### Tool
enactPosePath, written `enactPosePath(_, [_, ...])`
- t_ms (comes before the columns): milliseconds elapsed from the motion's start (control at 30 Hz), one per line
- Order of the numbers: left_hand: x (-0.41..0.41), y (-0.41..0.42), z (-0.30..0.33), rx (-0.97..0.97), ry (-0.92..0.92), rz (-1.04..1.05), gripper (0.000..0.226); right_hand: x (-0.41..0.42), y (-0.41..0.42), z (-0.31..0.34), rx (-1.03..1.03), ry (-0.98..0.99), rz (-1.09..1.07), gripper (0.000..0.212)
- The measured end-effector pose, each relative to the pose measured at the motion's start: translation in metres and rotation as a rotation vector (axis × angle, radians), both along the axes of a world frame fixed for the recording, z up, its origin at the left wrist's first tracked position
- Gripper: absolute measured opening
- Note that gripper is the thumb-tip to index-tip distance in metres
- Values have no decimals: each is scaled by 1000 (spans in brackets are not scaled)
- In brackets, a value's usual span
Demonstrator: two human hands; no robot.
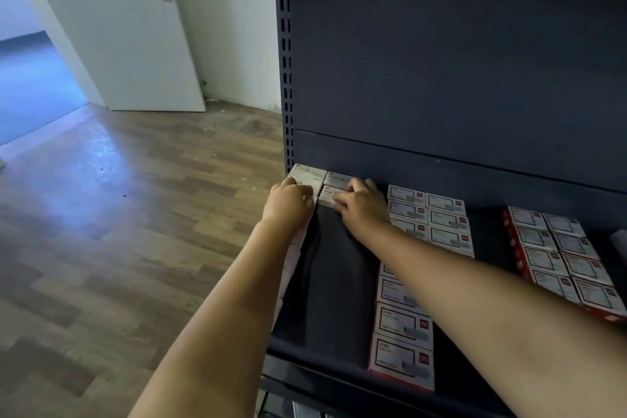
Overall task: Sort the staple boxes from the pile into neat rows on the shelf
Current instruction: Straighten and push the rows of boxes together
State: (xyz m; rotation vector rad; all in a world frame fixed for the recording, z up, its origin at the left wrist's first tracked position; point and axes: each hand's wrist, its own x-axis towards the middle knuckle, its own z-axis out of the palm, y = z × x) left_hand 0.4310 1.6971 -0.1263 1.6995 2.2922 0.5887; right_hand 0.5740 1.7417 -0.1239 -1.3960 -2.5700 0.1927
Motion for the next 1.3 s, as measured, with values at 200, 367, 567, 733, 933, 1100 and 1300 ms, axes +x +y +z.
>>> enactPosePath(200, [1, -1, -2, 45, 35, -2, 29, -11, 6, 6, -97, 75, -30, 21])
enactPosePath(367, [0, -3, -4, 68, 70, -13, 27, -13, 3, -3, -89, 137, -65, 21])
enactPosePath(567, [12, 2, 11, -198, 92, 25, 30, -16, 3, 2, -98, 63, -78, 21])
enactPosePath(733, [33, -7, 21, -288, 82, 4, 48, -20, -4, 20, -215, 24, -100, 25])
enactPosePath(933, [74, -55, 23, 70, 137, -82, 62, 42, -55, 31, -105, 194, 27, 53])
enactPosePath(1100, [105, -89, 15, 312, 59, -192, 56, 107, -92, 32, -58, 222, 24, 61])
enactPosePath(1300, [151, -105, 15, 321, 129, -250, 56, 168, -111, 22, 36, 272, 10, 61])
